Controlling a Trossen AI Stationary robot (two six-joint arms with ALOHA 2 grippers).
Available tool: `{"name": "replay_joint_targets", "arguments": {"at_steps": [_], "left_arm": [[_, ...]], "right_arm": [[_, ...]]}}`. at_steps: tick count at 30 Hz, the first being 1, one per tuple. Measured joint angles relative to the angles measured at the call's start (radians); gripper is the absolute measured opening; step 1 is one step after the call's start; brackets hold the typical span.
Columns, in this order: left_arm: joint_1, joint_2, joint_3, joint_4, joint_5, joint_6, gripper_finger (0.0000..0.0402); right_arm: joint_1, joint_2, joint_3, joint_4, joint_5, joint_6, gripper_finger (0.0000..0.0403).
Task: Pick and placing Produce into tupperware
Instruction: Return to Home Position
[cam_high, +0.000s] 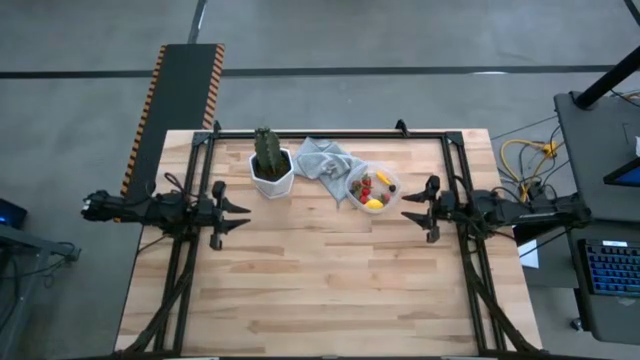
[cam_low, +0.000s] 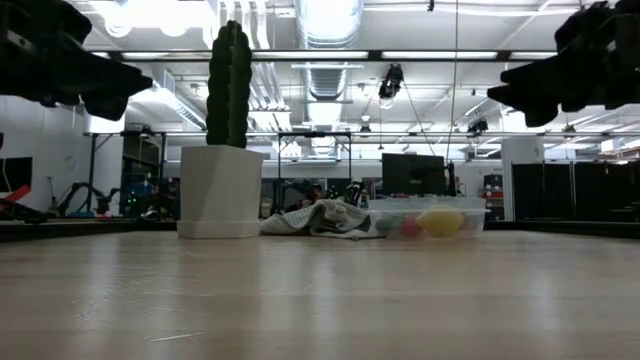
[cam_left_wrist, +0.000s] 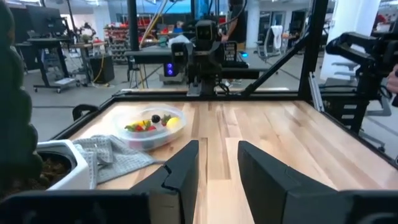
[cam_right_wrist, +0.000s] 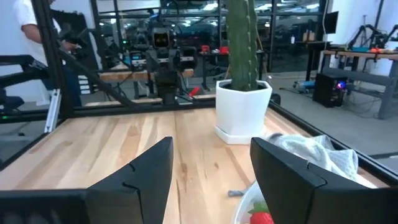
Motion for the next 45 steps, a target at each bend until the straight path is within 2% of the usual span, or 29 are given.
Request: {"name": "replay_joint_targets", "arguments": {"at_steps": [9,14,19,24,30,38,45], "left_arm": [[0.002,-0.016,-0.057,0.129,0.038,0.004,0.0036],[0.016,-0.021,-0.063,0.126,0.026,0.031,0.0007],[0.043,-0.022,-0.062,0.125,0.025,0.058,0.0001],[0.075,-0.022,-0.054,0.126,0.033,0.055,0.0],[0.082,-0.022,-0.046,0.127,0.046,0.054,0.0],[0.09,-0.021,-0.055,0.127,0.049,0.052,0.0],[0.09,-0.022,-0.056,0.124,0.054,0.053,0.0]], "right_arm": [[0.0,0.001,0.005,-0.021,-0.027,-0.006,0.0207],[0.0,0.001,0.005,-0.023,-0.026,-0.01,0.0207],[0.0,0.001,0.005,-0.019,-0.022,-0.035,0.0203],[0.0,0.001,0.006,-0.016,-0.023,-0.073,0.015],[0.0,0.008,0.034,-0.053,-0.125,-0.102,0.0025],[-0.046,0.014,0.012,-0.027,-0.137,-0.094,0.0008],[-0.1,0.012,-0.001,-0.023,-0.197,-0.065,0.0008]]}}
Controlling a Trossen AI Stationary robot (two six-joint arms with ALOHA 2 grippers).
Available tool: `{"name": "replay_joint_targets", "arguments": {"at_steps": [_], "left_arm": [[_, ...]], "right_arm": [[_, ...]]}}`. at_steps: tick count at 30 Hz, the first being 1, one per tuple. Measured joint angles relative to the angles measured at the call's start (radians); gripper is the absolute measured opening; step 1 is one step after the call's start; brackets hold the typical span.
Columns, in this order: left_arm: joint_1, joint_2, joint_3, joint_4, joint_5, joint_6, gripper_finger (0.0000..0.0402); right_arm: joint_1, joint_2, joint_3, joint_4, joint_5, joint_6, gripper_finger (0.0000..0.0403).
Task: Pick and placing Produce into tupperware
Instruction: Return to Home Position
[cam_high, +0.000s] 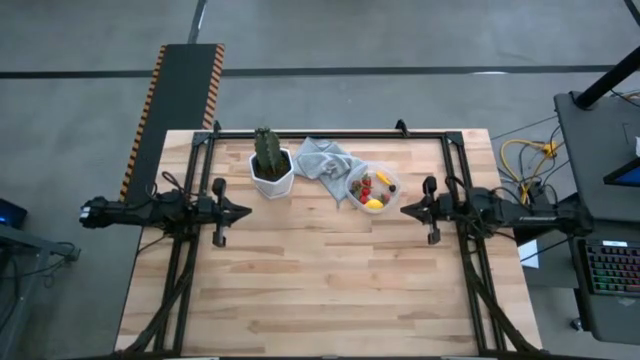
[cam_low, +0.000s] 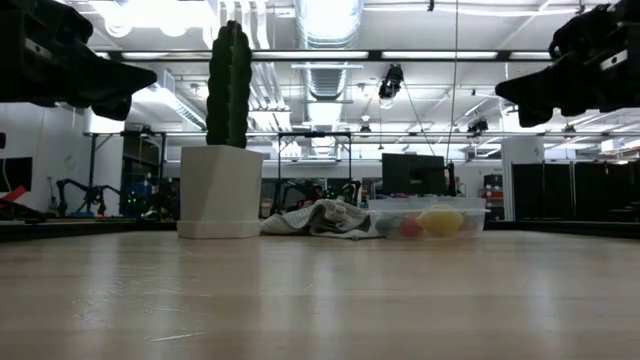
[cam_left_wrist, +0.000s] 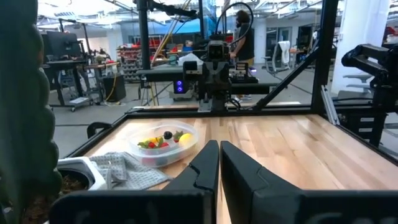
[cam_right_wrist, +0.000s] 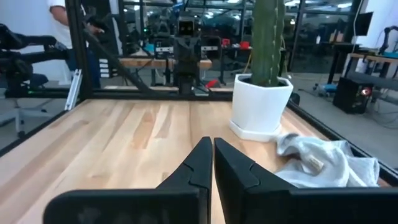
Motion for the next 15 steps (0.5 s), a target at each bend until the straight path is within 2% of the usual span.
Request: {"name": "replay_joint_targets", "arguments": {"at_steps": [5,9,15], "left_arm": [[0.0,0.0,-0.002,-0.001,0.011,-0.015,0.0],[0.0,0.0,-0.01,-0.007,0.03,-0.03,0.0],[0.0,0.001,-0.023,0.016,0.049,-0.047,0.0]], "right_arm": [[-0.009,-0.011,-0.007,-0.009,-0.029,0.022,0.0008],[-0.009,-0.019,-0.007,-0.107,-0.032,0.067,0.0008],[-0.009,-0.018,-0.007,-0.082,-0.03,0.055,0.0008]]}}
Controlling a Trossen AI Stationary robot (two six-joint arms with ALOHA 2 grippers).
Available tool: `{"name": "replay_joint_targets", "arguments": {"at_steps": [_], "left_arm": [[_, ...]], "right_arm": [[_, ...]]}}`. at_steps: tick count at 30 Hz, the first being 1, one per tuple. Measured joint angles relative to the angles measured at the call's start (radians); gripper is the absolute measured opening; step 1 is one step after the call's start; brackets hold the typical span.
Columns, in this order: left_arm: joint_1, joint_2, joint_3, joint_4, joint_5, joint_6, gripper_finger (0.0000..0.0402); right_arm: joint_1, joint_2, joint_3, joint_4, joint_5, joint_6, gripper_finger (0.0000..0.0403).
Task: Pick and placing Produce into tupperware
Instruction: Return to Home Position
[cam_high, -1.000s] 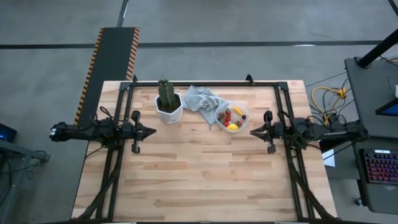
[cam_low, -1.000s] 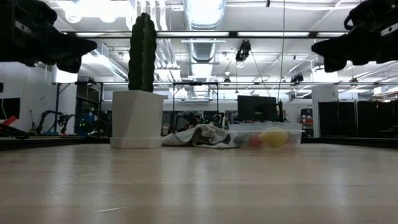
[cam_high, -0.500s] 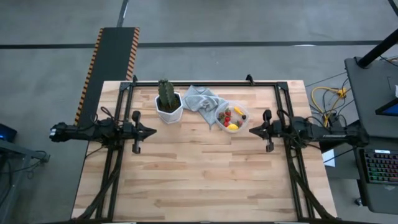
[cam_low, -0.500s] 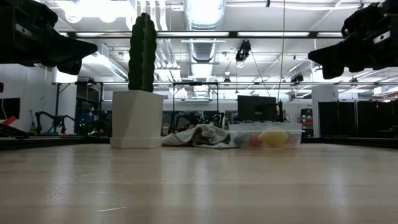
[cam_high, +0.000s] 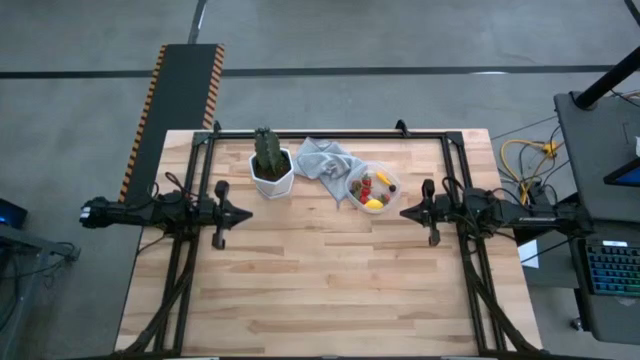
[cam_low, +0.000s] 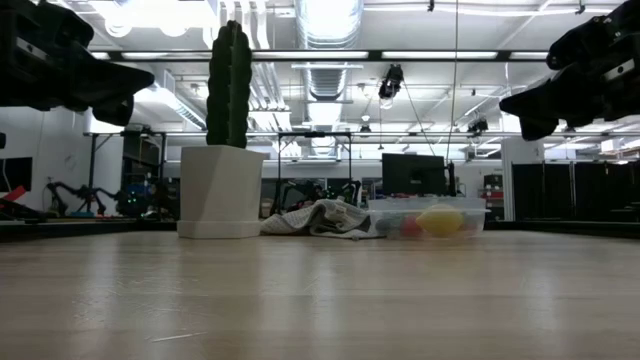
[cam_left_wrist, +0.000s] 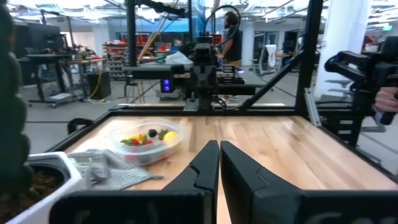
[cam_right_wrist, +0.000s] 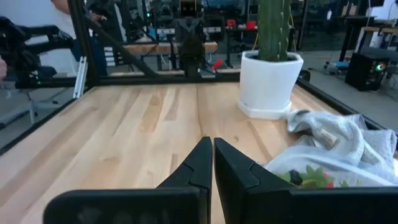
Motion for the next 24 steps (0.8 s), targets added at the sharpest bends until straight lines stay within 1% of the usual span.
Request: {"name": "replay_joint_targets", "arguments": {"at_steps": [4,12,20,24], "left_arm": [[0.0,0.003,-0.001,-0.001,0.025,-0.005,0.0],[0.0,0.003,-0.002,0.001,0.024,0.022,0.0],[0.0,0.003,-0.001,0.002,0.023,0.023,0.0],[0.0,0.004,-0.001,0.002,0.022,0.023,0.0]], "right_arm": [[0.0,0.0,0.0,0.009,-0.001,-0.005,0.0008],[0.0,0.0,0.0,0.05,0.004,-0.062,0.0008],[0.0,0.0,0.0,0.06,0.019,-0.058,0.0008],[0.0,0.0,0.0,0.058,0.019,-0.031,0.0009]]}}
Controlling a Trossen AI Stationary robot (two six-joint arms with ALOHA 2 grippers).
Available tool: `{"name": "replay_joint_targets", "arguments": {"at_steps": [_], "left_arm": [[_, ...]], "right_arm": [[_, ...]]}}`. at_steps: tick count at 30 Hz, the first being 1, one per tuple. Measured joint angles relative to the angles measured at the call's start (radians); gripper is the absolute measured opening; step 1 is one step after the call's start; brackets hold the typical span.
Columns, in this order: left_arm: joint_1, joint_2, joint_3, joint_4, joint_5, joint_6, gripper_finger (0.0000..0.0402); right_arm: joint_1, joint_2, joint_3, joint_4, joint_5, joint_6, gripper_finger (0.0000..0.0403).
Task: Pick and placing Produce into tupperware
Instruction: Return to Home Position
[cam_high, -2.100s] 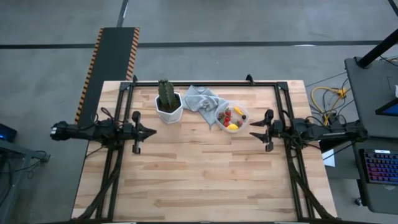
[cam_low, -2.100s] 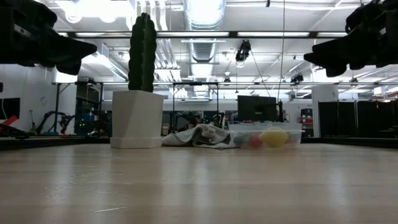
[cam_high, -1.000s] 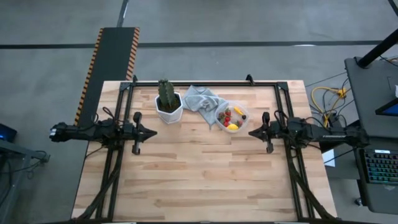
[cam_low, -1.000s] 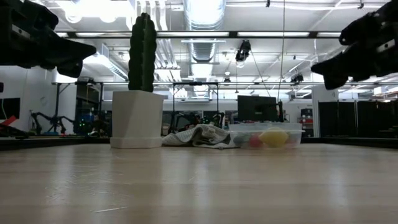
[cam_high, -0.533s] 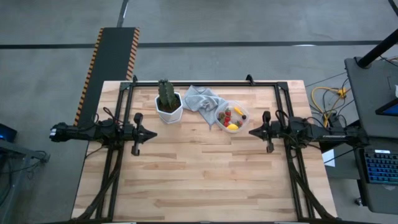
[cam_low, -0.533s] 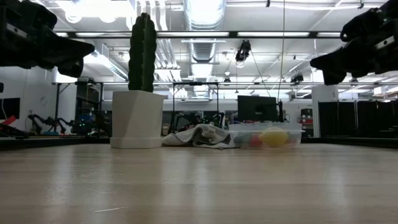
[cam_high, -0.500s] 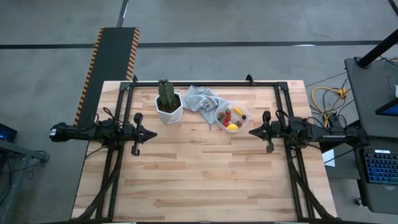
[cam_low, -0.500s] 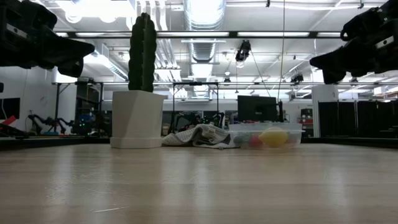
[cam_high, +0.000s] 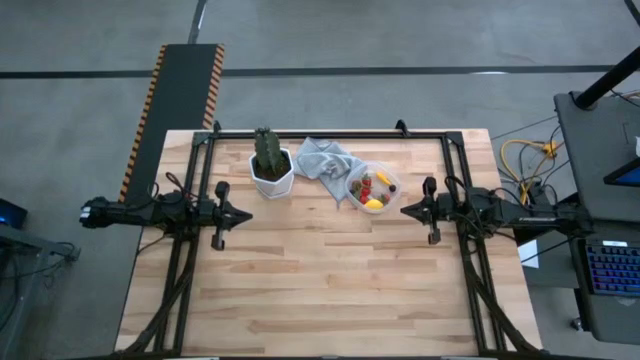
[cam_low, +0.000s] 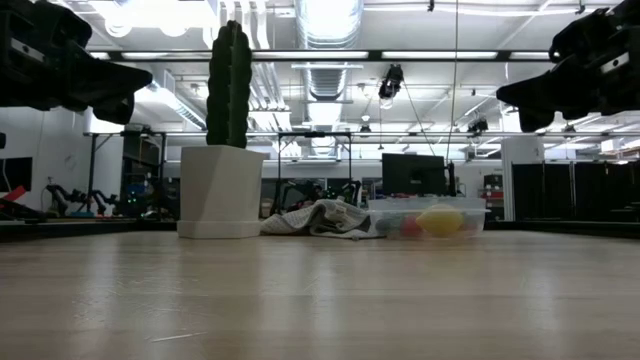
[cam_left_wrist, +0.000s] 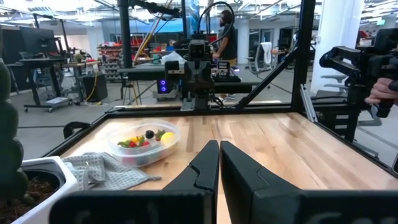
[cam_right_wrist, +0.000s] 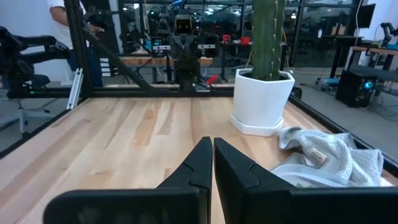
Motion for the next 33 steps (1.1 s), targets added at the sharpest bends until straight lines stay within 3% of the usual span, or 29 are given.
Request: {"name": "replay_joint_targets", "arguments": {"at_steps": [33], "left_arm": [[0.0,0.005,0.0,0.002,-0.001,0.0,0.0]], "right_arm": [[0.0,0.0,0.0,-0.006,0.0,0.013,0.0009]]}}
